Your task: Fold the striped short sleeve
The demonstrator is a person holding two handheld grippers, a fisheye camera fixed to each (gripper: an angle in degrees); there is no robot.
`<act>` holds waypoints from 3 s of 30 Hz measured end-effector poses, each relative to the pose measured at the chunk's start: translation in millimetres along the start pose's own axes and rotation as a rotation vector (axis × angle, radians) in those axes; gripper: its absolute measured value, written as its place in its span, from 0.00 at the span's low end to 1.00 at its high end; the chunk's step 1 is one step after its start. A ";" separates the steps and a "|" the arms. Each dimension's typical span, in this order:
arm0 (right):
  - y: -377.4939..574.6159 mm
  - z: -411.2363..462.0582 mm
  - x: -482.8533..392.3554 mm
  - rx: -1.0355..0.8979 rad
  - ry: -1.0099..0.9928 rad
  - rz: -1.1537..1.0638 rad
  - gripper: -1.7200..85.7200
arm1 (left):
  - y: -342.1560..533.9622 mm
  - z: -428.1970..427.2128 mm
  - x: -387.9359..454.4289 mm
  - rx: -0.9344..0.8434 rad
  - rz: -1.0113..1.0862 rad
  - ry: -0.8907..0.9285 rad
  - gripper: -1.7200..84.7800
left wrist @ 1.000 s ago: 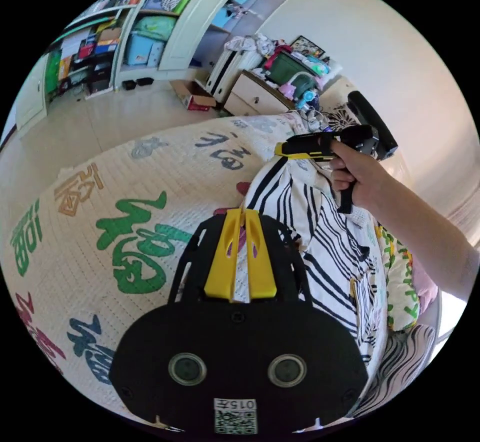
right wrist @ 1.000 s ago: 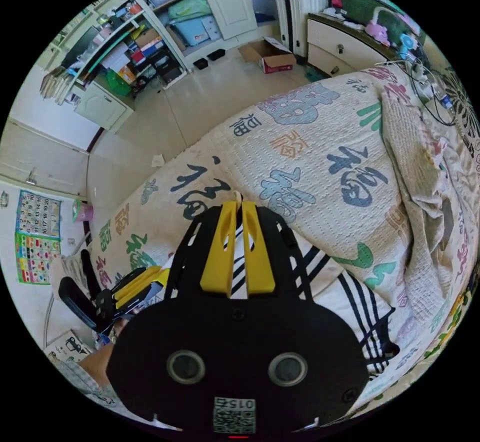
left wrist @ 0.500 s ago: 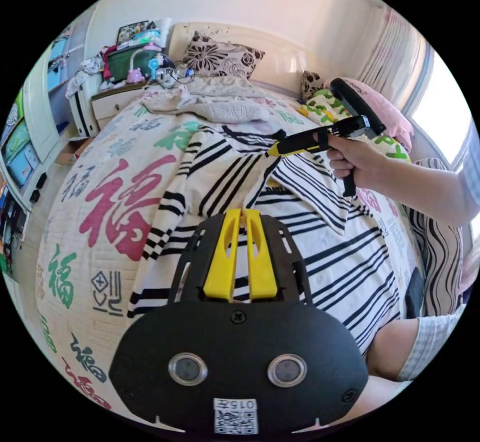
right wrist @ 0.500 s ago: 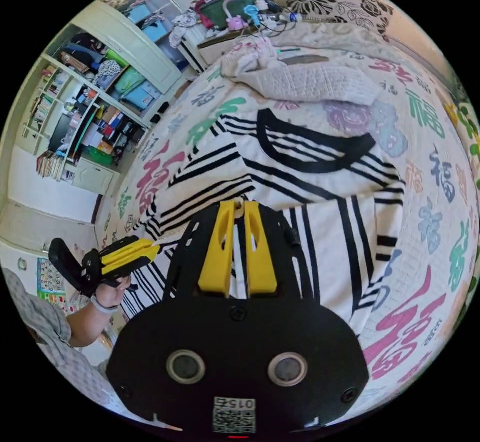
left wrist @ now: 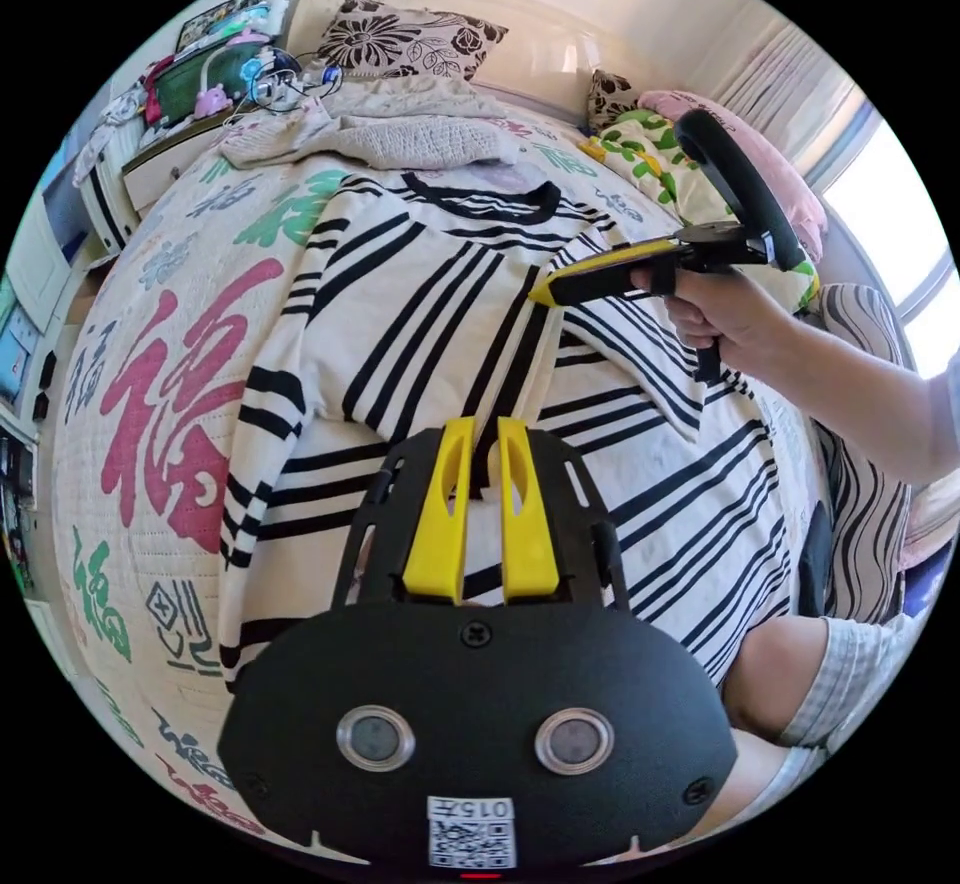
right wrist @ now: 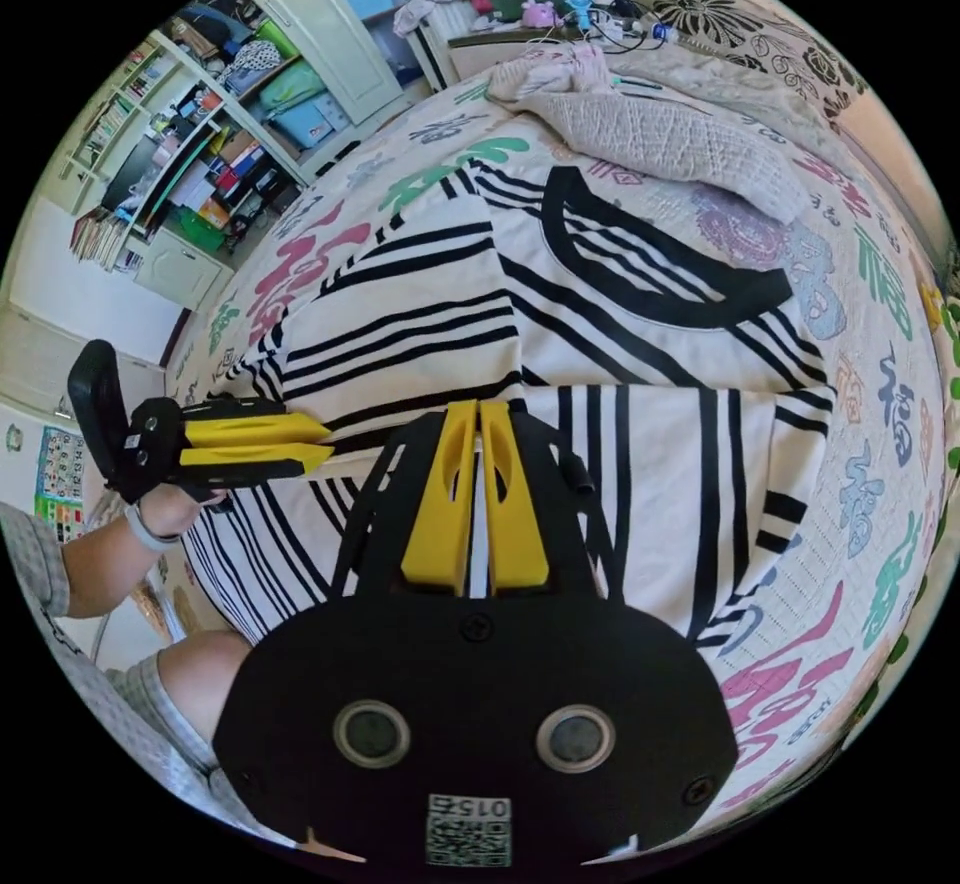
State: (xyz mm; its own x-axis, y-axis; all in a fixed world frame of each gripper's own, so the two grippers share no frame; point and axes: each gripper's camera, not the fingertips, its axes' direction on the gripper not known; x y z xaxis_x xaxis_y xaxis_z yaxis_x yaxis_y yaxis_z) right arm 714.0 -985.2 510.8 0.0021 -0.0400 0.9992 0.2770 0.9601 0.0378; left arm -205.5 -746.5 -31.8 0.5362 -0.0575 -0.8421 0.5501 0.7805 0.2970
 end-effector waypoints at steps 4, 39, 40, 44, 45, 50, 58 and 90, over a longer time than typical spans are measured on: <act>22.1 -25.1 41.0 0.103 -0.001 0.043 0.03 | -25.4 -23.7 -4.0 0.040 0.016 0.057 0.10; 340.7 31.7 105.0 0.114 -0.122 -0.180 0.01 | 142.0 -182.4 -32.0 0.217 0.255 0.230 0.03; 363.0 55.8 98.5 0.068 -0.150 -0.162 0.01 | 170.2 -177.8 -29.1 0.180 0.252 0.234 0.03; 413.5 117.3 80.6 -0.039 -0.162 -0.123 0.01 | 239.4 -160.4 -21.0 0.065 0.235 0.202 0.03; 424.5 130.1 75.3 -0.059 -0.140 -0.122 0.01 | 256.5 -158.4 -20.1 0.048 0.218 0.195 0.03; 446.0 162.6 56.4 -0.137 -0.026 -0.204 0.01 | 299.1 -165.3 -13.7 0.036 0.227 0.094 0.03; 452.9 201.3 75.2 -0.250 0.017 -0.149 0.01 | 314.1 -180.6 -30.4 -0.053 0.119 -0.036 0.02; 280.5 318.1 324.6 0.179 -0.229 0.726 0.01 | 166.0 -145.8 -202.3 0.014 -0.521 0.233 0.02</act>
State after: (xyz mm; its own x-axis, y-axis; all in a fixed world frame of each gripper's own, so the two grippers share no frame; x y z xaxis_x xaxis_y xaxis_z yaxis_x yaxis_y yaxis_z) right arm 486.8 -640.8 849.8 -0.0809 0.6546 0.7517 0.1226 0.7549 -0.6442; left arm -316.0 -514.5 122.2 0.0367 -0.2926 -0.9555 0.7133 0.6773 -0.1800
